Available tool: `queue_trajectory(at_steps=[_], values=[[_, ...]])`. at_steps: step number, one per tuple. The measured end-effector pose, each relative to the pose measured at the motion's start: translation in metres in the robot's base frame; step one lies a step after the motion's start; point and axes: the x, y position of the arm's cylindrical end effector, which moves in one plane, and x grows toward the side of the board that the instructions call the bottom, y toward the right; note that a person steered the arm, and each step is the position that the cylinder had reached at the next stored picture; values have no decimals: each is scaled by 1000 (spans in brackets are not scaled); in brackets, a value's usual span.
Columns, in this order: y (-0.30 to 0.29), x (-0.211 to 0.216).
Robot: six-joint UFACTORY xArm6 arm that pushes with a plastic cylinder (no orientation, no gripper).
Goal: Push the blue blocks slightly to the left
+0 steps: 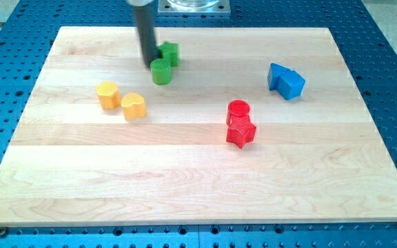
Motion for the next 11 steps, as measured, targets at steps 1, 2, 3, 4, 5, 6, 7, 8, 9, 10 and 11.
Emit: queue_trajectory(at_steps=[1, 2, 3, 4, 5, 6, 7, 8, 9, 10, 11], values=[[-1, 24], [55, 45], [68, 12], [102, 19], [211, 9], [335, 45], [312, 125], [244, 99], [173, 78], [111, 48], [107, 93]])
